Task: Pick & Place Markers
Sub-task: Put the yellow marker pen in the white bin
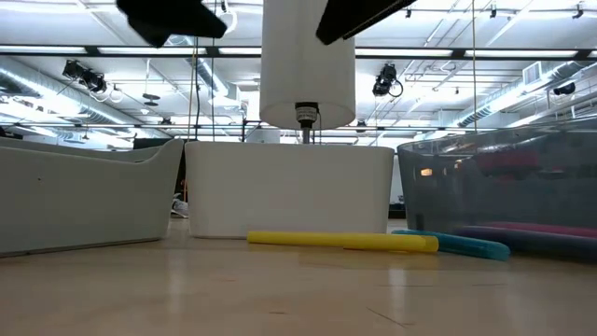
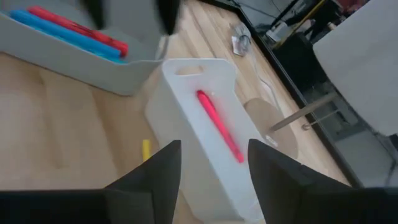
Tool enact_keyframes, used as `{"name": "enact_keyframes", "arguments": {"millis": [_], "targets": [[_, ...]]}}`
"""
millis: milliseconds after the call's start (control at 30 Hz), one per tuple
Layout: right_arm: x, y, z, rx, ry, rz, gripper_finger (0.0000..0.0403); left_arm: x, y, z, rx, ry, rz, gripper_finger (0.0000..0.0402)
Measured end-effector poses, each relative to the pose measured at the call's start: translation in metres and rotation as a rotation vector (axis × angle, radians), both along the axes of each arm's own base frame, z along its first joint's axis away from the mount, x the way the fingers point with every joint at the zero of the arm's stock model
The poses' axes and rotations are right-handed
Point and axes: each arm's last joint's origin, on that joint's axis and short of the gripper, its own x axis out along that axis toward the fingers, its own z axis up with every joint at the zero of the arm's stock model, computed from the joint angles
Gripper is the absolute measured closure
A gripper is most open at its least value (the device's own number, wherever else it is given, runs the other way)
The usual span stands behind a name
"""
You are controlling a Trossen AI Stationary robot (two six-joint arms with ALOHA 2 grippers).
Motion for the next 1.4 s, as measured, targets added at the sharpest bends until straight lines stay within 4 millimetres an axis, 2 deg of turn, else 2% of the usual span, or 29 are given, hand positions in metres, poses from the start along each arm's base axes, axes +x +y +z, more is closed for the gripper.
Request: {"name": "enact_keyframes", "arguments": {"millis": [267,500,600,700,833,967,1100,1267,1400], "targets": [[-0.031,0.045,-0.016,0.064,-0.132,0.089,0.0217,0.012,0.008,0.019,0.126,0.031,-0.016,0.0177],[-0.055,0.086,-0.032,0.131,-0.246,0.220,0.0217,0.024,0.022,0.029,0.114,0.036,0.015,0.0177],[-0.062,0.094,-0.036,0.140,-0.225,0.271,0.0217,0.027,0.026,0.030,0.102,0.047,0.004,0.0177],[-0.064,0.098,-0.031,0.211,-0.185,0.356,0.0217,0.028,0.029,0.028,0.093,0.073,-0.016,0.0177],[-0.067,0.104,-0.030,0.345,-0.133,0.629,0.0217,0.030,0.032,0.028,0.079,0.087,-0.030,0.0177],[-0.076,0.086,-0.021,0.539,-0.192,0.911,0.0217,0.030,0.032,0.028,0.075,0.087,-0.028,0.0177],[-0.097,0.045,-0.011,0.590,-0.310,0.962,0.0217,0.029,0.032,0.027,0.076,0.096,-0.045,0.0177],[-0.136,0.001,0.000,0.636,-0.543,1.055,0.0217,0.030,0.033,0.026,0.125,0.107,-0.092,0.0177],[-0.164,-0.033,-0.002,0.704,-0.706,1.129,0.0217,0.032,0.039,0.025,0.140,0.123,-0.101,0.0177]]}}
